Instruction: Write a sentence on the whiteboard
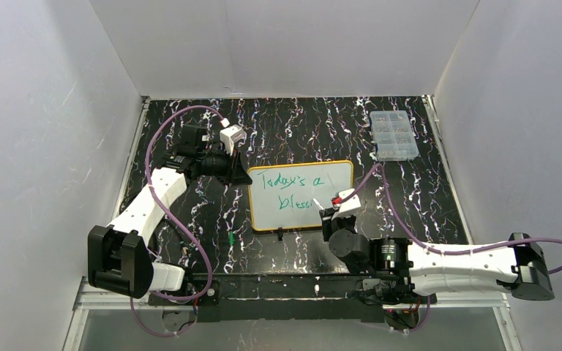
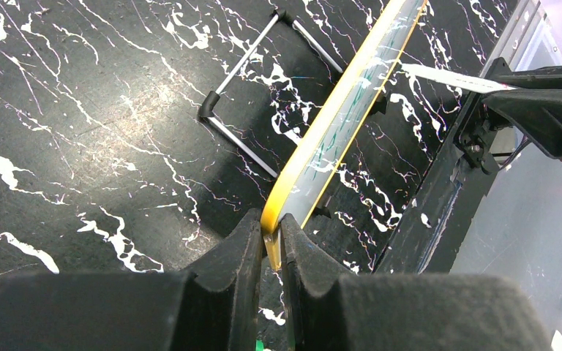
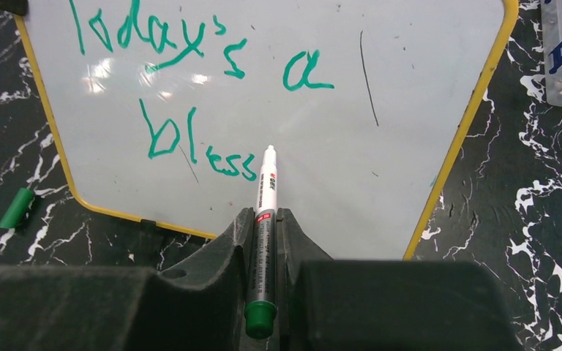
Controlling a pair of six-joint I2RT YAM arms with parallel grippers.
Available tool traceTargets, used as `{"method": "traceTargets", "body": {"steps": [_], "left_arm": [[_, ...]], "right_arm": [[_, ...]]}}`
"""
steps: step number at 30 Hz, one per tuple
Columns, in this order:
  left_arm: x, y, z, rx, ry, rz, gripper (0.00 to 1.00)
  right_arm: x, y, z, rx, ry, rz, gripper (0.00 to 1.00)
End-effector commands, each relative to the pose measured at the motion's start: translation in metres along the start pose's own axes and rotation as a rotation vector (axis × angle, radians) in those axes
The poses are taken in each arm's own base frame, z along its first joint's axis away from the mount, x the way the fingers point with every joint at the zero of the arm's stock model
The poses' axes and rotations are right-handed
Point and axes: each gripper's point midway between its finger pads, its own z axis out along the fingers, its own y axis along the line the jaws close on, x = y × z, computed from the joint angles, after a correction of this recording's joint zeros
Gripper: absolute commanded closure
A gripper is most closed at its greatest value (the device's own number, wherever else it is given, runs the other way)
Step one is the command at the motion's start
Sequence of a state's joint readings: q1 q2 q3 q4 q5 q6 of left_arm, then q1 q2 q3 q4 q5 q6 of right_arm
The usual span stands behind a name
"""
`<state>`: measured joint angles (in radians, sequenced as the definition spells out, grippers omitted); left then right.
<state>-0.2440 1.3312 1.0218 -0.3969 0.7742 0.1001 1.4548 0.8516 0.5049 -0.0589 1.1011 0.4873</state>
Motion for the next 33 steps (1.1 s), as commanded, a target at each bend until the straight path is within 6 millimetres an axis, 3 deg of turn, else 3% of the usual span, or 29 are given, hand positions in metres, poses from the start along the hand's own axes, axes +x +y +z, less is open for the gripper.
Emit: {"method": "traceTargets", "body": {"steps": [1, 19, 33], "left_arm": [[-0.009, -0.005, -0.009, -0.006, -0.035, 0.039, 1.0], [-0.009, -0.005, -0.009, -0.007, -0.036, 0.038, 1.0], [-0.009, -0.005, -0.009, -0.005, -0.035, 0.038, 1.0]], "right_arm": [[0.005, -0.006, 0.001, 0.04, 0.007, -0.001, 0.99], [0.024, -0.004, 0.004, 0.049, 0.065, -0.039, 0.99], [-0.002, -0.007, 0.005, 0.084, -0.025, -0.002, 0.99]]}}
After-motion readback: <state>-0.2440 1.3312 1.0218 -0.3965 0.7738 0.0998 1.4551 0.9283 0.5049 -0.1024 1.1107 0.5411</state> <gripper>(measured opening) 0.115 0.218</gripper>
